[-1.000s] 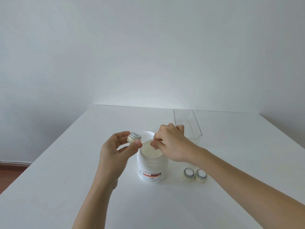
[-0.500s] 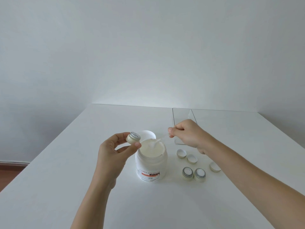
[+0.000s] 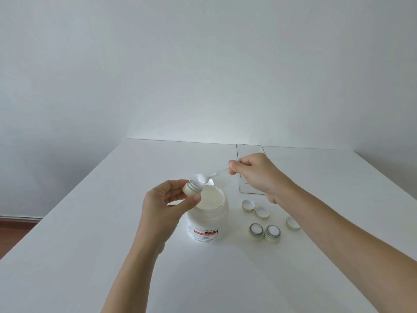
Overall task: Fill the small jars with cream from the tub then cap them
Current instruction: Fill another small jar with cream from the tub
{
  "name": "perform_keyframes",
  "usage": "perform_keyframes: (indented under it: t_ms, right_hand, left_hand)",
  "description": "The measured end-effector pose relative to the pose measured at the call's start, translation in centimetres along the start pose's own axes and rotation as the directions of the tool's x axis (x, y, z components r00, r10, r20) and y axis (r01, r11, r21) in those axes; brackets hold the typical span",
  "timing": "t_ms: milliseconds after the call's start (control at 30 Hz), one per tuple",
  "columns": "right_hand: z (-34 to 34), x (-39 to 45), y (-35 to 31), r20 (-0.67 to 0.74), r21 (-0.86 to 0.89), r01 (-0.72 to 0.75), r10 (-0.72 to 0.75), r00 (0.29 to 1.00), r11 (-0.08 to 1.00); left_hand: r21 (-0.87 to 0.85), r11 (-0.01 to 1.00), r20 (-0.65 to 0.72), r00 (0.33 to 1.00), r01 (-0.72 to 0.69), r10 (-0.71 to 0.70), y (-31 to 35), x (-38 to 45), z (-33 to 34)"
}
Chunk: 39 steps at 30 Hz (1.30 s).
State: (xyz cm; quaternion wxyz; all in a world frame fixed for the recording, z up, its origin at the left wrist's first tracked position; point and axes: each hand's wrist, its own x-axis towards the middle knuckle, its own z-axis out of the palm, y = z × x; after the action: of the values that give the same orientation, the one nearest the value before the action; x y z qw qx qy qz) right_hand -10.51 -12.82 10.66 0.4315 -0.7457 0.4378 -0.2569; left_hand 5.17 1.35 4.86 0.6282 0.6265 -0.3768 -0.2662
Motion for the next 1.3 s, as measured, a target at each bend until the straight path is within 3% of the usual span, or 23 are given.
perform_keyframes:
  t_ms: [133, 233, 333, 433, 533, 633, 867, 1133, 1233, 1300]
  right_hand:
    - [0.6, -0.7, -0.3, -0.059, -0.078, 0.070, -0.074, 0.996, 0.994]
    - [1.2, -1.4, -0.6, -0.153, -0.243, 0.189, -0.230, 0.961, 0.952]
    - [1.8, -2.3, -0.6, -0.235, -0.404, 0.367, -0.483, 0.844, 0.838]
    - [2.1, -3.3, -0.4, -0.231, -0.484, 0.524, -0.680, 0.696, 0.701]
    - [2.1, -4.0, -0.1, -0.219, -0.551, 0.592, -0.787, 0.577, 0.588]
    - [2.0, -4.4, 0.1, -0.233, -0.566, 0.603, -0.811, 0.537, 0.562]
    - [1.7, -5.0, 0.6, -0.291, -0.532, 0.582, -0.778, 0.557, 0.615]
    - [1.2, -4.4, 0.9, -0.378, -0.366, 0.486, -0.604, 0.701, 0.793]
    - [1.0, -3.4, 1.4, -0.337, -0.385, 0.409, -0.539, 0.772, 0.827]
    - [1.1, -2.9, 1.6, -0.239, -0.505, 0.391, -0.560, 0.793, 0.769]
  left_hand:
    - [-0.002, 1.000, 0.000, 1.000, 0.003, -0.003, 0.2, -0.1, 0.1]
    - [-0.008, 1.000, -0.007, 1.000, 0.004, -0.004, 0.3, -0.2, 0.1]
    - [-0.029, 0.999, -0.017, 1.000, 0.016, -0.017, 0.3, -0.3, 0.2]
    - [-0.061, 0.998, -0.026, 0.999, 0.031, -0.032, 0.3, -0.3, 0.3]
    - [-0.077, 0.996, -0.045, 0.998, 0.041, -0.044, 0.5, -0.3, 0.3]
    - [-0.082, 0.996, -0.050, 0.998, 0.042, -0.047, 0.6, -0.3, 0.3]
    - [-0.076, 0.996, -0.069, 0.996, 0.043, -0.048, 0.6, -0.6, 0.4]
    - [-0.069, 0.996, -0.081, 0.995, 0.052, -0.058, 0.4, -0.7, 0.0]
    - [-0.103, 0.993, -0.085, 0.994, 0.053, -0.062, 0.2, -0.6, -0.4]
    - [-0.112, 0.992, -0.098, 0.992, 0.064, -0.075, 0.1, -0.5, -0.5]
